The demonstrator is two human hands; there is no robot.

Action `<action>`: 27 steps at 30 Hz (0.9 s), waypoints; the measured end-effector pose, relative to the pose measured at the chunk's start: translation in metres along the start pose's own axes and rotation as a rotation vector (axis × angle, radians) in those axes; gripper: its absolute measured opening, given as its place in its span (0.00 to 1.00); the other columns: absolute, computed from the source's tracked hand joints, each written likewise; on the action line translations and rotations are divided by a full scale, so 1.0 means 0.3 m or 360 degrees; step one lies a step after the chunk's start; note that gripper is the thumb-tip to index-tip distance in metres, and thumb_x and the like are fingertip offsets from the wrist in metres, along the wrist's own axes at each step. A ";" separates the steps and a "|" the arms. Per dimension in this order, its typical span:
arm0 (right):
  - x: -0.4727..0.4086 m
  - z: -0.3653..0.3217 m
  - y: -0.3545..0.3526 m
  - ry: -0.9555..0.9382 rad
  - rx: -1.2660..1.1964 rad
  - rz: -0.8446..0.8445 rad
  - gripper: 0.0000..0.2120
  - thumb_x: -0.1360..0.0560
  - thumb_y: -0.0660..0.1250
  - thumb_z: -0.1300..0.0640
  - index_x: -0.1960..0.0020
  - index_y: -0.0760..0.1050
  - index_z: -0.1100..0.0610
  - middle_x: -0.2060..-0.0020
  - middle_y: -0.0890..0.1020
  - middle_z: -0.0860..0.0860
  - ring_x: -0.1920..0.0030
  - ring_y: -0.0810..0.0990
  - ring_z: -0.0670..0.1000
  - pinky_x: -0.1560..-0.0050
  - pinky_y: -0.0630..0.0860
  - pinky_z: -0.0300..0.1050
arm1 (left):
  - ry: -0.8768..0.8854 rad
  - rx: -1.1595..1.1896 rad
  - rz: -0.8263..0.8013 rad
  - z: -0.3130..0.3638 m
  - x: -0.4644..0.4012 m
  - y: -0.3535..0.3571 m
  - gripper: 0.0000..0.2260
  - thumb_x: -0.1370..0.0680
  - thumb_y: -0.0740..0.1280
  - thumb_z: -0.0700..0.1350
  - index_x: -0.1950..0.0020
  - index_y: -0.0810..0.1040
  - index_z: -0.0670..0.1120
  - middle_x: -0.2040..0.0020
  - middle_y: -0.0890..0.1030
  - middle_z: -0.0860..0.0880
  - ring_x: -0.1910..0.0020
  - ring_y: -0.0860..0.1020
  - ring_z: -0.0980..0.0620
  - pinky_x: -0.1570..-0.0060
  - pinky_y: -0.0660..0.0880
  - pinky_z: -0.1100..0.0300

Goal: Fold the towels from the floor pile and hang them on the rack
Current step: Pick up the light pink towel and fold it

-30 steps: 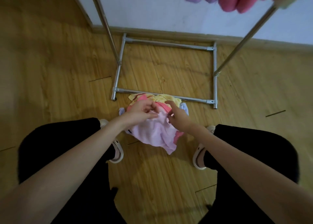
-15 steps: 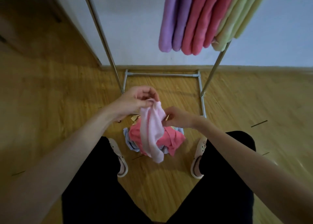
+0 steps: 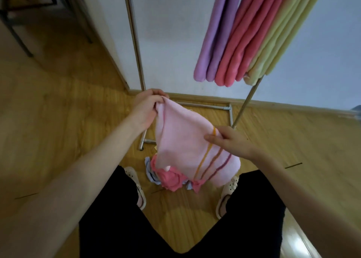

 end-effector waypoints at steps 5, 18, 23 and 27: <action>0.040 -0.202 -0.048 -0.0086 -0.0059 0.0222 0.17 0.21 0.62 0.54 0.66 0.63 0.55 0.72 0.64 0.44 0.73 0.65 0.39 0.68 0.65 0.32 | 0.0148 -0.0271 -0.0090 0.048 0.000 0.059 0.13 0.32 0.59 0.25 0.63 0.76 0.41 0.65 0.83 0.45 0.60 0.81 0.47 0.58 0.75 0.57; -0.061 -0.383 -0.096 0.0118 -0.0754 0.0911 0.04 0.23 0.64 0.61 0.50 0.70 0.61 0.64 0.73 0.51 0.61 0.74 0.48 0.62 0.75 0.39 | 0.0610 -0.0811 -0.0440 0.115 0.166 0.067 0.05 0.26 0.69 0.35 0.51 0.80 0.39 0.56 0.82 0.45 0.58 0.80 0.52 0.56 0.78 0.57; -0.124 -0.438 -0.082 0.0175 -0.0879 0.0976 0.10 0.22 0.62 0.64 0.62 0.68 0.58 0.69 0.71 0.51 0.68 0.72 0.46 0.70 0.72 0.36 | 0.0993 -0.1081 -0.0744 0.079 0.300 -0.019 0.17 0.31 0.74 0.49 0.46 0.78 0.43 0.51 0.80 0.51 0.53 0.79 0.51 0.54 0.78 0.55; -0.144 -0.466 -0.067 0.0171 -0.0912 0.0995 0.16 0.22 0.62 0.65 0.67 0.64 0.57 0.71 0.69 0.51 0.69 0.69 0.46 0.70 0.70 0.37 | 0.1377 -0.1633 -0.0349 0.039 0.345 -0.015 0.24 0.32 0.72 0.61 0.44 0.75 0.46 0.50 0.74 0.57 0.56 0.74 0.58 0.57 0.73 0.64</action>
Point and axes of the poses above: each hand's wrist, its own x-axis away from the middle knuckle, its own y-axis out of the palm, z = x × y, the point moved 1 cm from there along -x, towards the middle knuckle
